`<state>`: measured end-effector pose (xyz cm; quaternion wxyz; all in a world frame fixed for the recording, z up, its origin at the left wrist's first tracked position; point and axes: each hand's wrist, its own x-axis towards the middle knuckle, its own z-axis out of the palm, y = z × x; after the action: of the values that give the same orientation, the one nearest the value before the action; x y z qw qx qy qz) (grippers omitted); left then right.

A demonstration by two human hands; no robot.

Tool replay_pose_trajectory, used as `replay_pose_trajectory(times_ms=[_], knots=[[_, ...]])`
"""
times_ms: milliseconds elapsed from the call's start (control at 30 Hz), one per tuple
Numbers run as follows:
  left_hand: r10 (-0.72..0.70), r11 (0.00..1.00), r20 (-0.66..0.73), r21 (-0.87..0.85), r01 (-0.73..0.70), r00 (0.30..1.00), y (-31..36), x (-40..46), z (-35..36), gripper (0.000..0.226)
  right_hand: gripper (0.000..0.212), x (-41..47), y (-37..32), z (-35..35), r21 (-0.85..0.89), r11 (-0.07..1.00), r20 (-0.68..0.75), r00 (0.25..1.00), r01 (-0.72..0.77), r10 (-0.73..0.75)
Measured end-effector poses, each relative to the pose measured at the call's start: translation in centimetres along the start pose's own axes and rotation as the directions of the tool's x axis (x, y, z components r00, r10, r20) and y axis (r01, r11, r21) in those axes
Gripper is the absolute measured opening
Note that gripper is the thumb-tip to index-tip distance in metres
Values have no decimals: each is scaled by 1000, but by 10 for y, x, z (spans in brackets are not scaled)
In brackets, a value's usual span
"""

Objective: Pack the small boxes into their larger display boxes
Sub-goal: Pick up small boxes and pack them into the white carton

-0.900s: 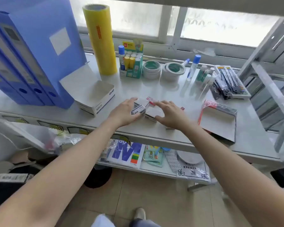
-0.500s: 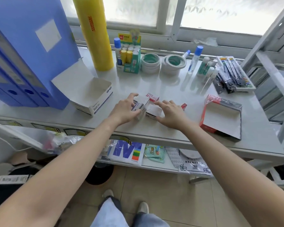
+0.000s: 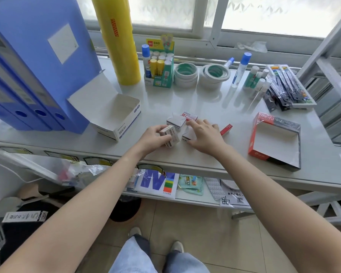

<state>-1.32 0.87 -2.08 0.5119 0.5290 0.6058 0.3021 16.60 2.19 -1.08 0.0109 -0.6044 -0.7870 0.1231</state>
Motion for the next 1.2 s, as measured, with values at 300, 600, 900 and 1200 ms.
replay_pose_trajectory(times_ms=[300, 600, 900, 1200], knots=[[-72, 975, -1, -211, 70, 997, -6, 2, -9, 40, 66, -4, -4, -14, 487, 873, -50, 998, -12, 41], [-108, 938, -14, -333, 97, 994, 0, -1, 0, 27, 44, -14, -10, -28, 701, 706, -192, 980, 105, 46], [-108, 869, 0, -485, 95, 994, 13, -8, 5, 37, 41, -20, -16, -27, 744, 656, -193, 981, 129, 26], [-52, 835, 75, -544, 85, 996, 18, -18, 6, 42, 45, -20, -28, -29, 688, 701, -212, 976, 188, -53]])
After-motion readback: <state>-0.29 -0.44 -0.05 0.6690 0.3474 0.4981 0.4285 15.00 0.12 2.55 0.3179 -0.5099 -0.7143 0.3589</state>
